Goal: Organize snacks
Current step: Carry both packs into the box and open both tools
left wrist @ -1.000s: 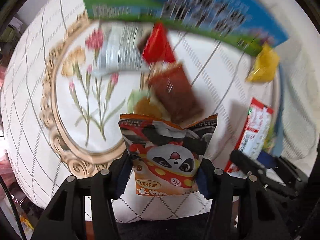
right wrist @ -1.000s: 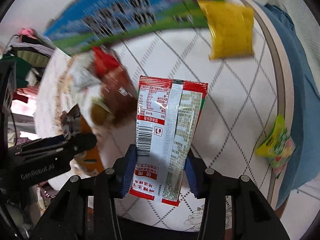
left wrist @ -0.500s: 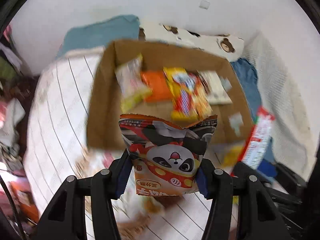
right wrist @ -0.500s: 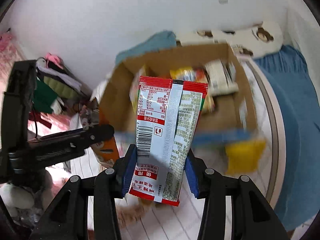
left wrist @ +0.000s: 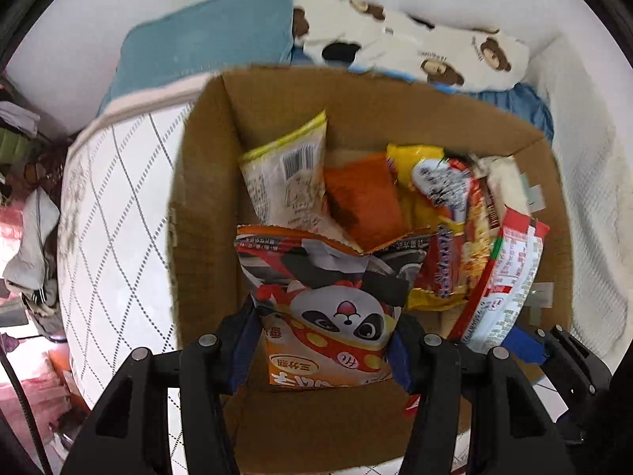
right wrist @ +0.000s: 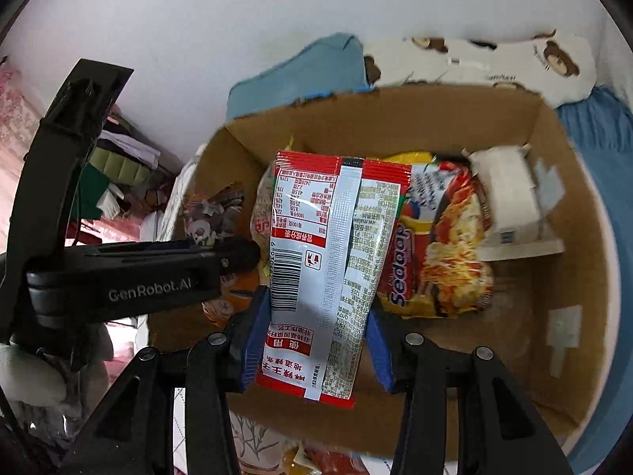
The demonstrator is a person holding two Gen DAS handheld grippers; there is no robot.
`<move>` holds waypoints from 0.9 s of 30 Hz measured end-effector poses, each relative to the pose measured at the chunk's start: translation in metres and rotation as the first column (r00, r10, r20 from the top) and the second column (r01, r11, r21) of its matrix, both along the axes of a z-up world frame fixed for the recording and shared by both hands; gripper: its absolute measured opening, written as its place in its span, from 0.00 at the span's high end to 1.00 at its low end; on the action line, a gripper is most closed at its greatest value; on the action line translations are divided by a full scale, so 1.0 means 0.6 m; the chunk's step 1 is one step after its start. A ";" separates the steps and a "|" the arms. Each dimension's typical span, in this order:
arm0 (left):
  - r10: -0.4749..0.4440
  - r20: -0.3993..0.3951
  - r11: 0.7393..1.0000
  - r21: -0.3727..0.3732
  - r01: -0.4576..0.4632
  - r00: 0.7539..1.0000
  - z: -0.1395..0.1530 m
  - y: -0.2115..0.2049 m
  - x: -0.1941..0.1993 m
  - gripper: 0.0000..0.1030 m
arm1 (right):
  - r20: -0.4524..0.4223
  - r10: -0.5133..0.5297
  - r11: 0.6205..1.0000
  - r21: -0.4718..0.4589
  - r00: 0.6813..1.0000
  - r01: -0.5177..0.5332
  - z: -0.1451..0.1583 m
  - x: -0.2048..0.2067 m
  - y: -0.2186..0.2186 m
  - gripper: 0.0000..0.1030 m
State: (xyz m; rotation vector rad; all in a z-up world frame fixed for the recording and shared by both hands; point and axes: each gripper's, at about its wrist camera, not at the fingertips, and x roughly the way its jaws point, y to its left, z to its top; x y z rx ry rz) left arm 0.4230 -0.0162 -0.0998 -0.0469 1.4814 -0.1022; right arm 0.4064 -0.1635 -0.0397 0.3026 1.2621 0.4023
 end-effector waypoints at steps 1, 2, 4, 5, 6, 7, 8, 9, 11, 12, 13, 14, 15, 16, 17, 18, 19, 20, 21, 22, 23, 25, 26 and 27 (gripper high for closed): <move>0.002 -0.014 1.000 0.000 -0.002 1.000 -0.008 0.001 0.001 0.48 | -0.014 0.002 1.000 0.002 1.000 -0.002 -0.010 0.006 0.003 0.53; 0.005 -0.028 1.000 -0.004 -0.005 1.000 -0.016 0.002 0.001 0.48 | -0.032 0.008 1.000 0.004 0.999 -0.008 -0.020 0.011 0.006 0.53; 0.003 -0.053 1.000 -0.005 -0.004 0.999 -0.028 0.002 -0.001 0.48 | -0.070 0.020 1.000 0.014 0.997 -0.019 -0.039 0.019 0.013 0.53; -0.002 -0.071 1.000 -0.006 0.001 0.997 -0.036 0.001 -0.002 0.48 | -0.085 0.028 1.000 0.017 0.996 -0.026 -0.048 0.023 0.015 0.53; -0.005 -0.079 1.000 0.004 0.005 0.997 -0.040 0.000 -0.003 0.48 | -0.100 0.036 0.999 0.019 0.994 -0.034 -0.057 0.032 0.016 0.52; -0.007 -0.081 1.000 0.011 0.008 0.997 -0.042 -0.001 -0.004 0.47 | -0.117 0.044 0.999 0.023 0.992 -0.041 -0.063 0.031 0.019 0.51; -0.010 -0.078 1.000 0.012 0.011 0.997 -0.043 -0.002 -0.006 0.44 | -0.146 0.048 0.999 0.025 0.988 -0.045 -0.073 0.034 0.020 0.50; -0.012 -0.077 1.000 0.005 0.013 0.997 -0.044 -0.003 -0.006 0.40 | -0.166 0.057 0.998 0.029 0.984 -0.053 -0.082 0.040 0.021 0.48; -0.011 -0.076 1.000 -0.008 0.010 0.997 -0.043 -0.005 -0.008 0.20 | -0.204 0.071 0.997 0.033 0.976 -0.066 -0.095 0.046 0.025 0.31; -0.009 -0.076 1.000 -0.012 0.008 0.997 -0.043 -0.006 -0.007 0.14 | -0.212 0.077 0.997 0.032 0.974 -0.072 -0.098 0.048 0.026 0.22; -0.009 -0.075 1.000 -0.014 0.008 0.997 -0.043 -0.007 -0.007 0.09 | -0.216 0.080 0.997 0.030 0.973 -0.075 -0.101 0.049 0.027 0.20; -0.004 -0.075 1.000 -0.013 0.003 0.997 -0.042 -0.008 -0.007 0.09 | -0.218 0.082 0.997 0.023 0.973 -0.078 -0.103 0.052 0.027 0.18; 0.000 -0.074 1.000 -0.011 -0.001 0.997 -0.042 -0.008 -0.008 0.09 | -0.217 0.080 0.997 0.011 0.973 -0.080 -0.103 0.054 0.026 0.13; 0.004 -0.074 1.000 -0.010 -0.005 0.997 -0.042 -0.008 -0.007 0.08 | -0.217 0.078 0.997 0.001 0.973 -0.079 -0.102 0.058 0.024 0.10; 0.012 -0.072 1.000 -0.010 -0.013 0.997 -0.040 -0.006 -0.008 0.08 | -0.212 0.073 0.997 -0.019 0.974 -0.079 -0.101 0.059 0.020 0.06; 0.017 -0.071 1.000 -0.015 -0.018 0.997 -0.038 -0.006 -0.009 0.08 | -0.208 0.069 0.996 -0.038 0.976 -0.079 -0.099 0.059 0.018 0.06; 0.023 -0.068 1.000 -0.020 -0.025 0.997 -0.036 -0.004 -0.010 0.08 | -0.201 0.062 0.995 -0.063 0.978 -0.076 -0.097 0.059 0.013 0.06; 0.028 -0.062 0.999 -0.016 -0.029 0.998 -0.033 -0.003 -0.011 0.08 | -0.192 0.048 0.994 -0.092 0.980 -0.067 -0.094 0.059 0.008 0.06; 0.030 -0.058 0.999 -0.013 -0.031 0.998 -0.031 -0.004 -0.013 0.08 | -0.186 0.039 0.992 -0.110 0.982 -0.060 -0.092 0.058 0.002 0.04; 0.033 -0.053 0.999 -0.012 -0.034 0.998 -0.029 -0.003 -0.015 0.08 | -0.183 0.032 0.990 -0.126 0.983 -0.056 -0.091 0.058 -0.004 0.04; 0.040 -0.049 0.999 -0.008 -0.040 0.998 -0.026 -0.003 -0.018 0.08 | -0.181 0.025 0.989 -0.138 0.983 -0.051 -0.090 0.056 -0.008 0.04; 0.045 -0.044 0.999 -0.006 -0.045 0.998 -0.024 0.000 -0.023 0.08 | -0.174 0.004 0.982 -0.184 0.985 -0.037 -0.091 0.052 -0.022 0.04; 0.049 -0.039 0.999 -0.003 -0.049 0.998 -0.021 0.004 -0.026 0.08 | -0.169 -0.001 0.979 -0.201 0.986 -0.033 -0.092 0.050 -0.028 0.04; 0.050 -0.033 0.999 -0.002 -0.050 0.998 -0.018 0.004 -0.029 0.08 | -0.169 -0.010 0.977 -0.210 0.986 -0.027 -0.093 0.047 -0.035 0.04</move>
